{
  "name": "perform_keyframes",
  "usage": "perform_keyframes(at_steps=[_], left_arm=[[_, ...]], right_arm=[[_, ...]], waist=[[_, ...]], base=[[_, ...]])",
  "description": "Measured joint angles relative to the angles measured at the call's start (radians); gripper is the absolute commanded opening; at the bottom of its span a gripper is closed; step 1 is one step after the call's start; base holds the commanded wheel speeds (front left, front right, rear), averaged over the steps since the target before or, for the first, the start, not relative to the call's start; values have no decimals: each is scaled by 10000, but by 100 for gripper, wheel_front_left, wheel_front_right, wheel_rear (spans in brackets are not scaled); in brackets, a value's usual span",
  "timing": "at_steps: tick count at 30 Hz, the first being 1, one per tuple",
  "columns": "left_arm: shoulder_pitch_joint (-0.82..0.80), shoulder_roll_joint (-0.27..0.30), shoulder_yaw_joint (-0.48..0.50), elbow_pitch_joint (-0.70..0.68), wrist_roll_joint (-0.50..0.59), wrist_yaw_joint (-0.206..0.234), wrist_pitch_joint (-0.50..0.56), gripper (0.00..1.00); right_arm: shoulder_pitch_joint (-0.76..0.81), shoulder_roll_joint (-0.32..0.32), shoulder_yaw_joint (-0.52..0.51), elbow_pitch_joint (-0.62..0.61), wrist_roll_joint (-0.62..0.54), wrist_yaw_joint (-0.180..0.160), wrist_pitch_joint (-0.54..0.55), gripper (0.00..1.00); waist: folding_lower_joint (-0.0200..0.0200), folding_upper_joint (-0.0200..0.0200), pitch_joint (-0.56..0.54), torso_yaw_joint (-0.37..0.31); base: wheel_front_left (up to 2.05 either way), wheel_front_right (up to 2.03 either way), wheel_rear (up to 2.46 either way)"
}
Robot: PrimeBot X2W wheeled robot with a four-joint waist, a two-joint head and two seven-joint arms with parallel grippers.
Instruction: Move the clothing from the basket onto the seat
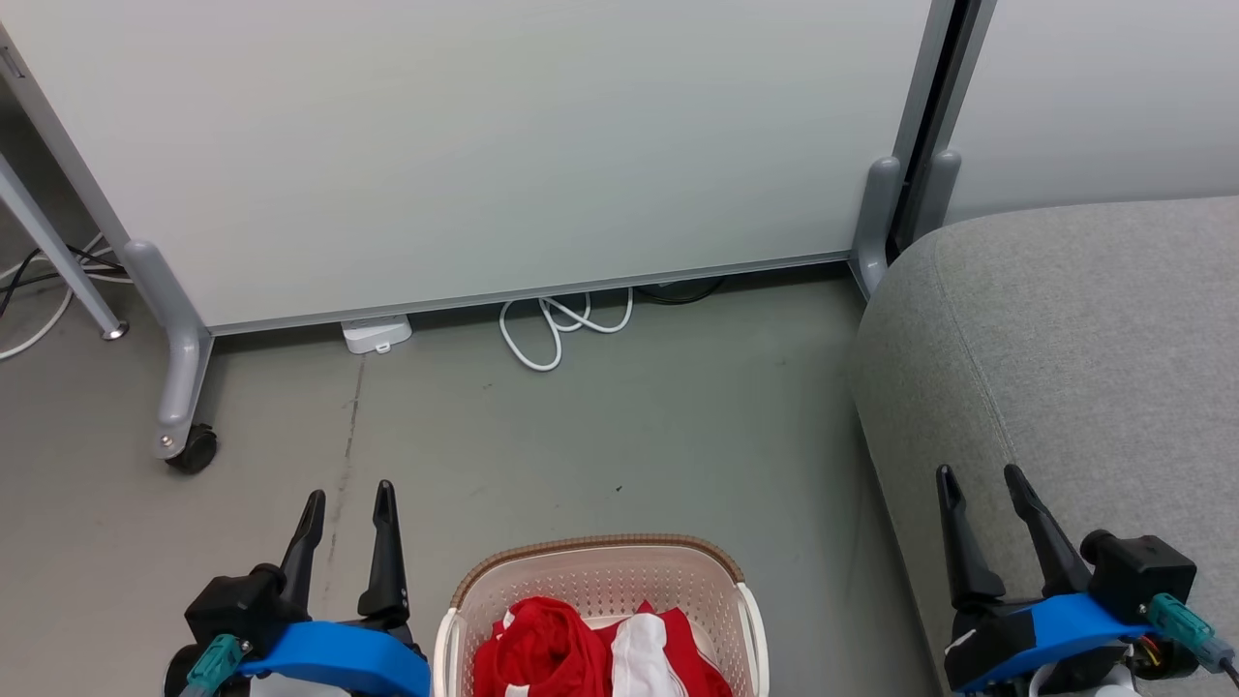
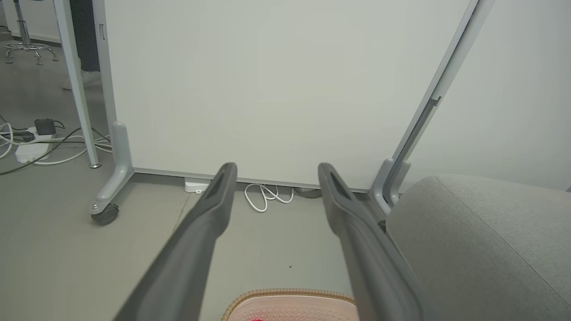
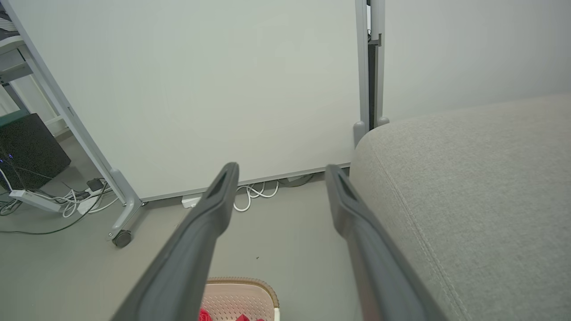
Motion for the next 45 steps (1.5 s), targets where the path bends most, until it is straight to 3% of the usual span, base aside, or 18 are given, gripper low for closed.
perform_keyframes(at_steps=[26,45], left_arm=[[-35,-132,33,211,1346,-46,-477,100],[-30,-184,130,226,1342,-104,-481,100]], right_arm=[[-2,-23,-54,50,-1827,4,-456,100],[-82,-25,12,167,-1762,6,-562,100]], waist=[[0,0,-38,0],[0,0,15,-86]], base=[[0,0,0],[0,0,0]])
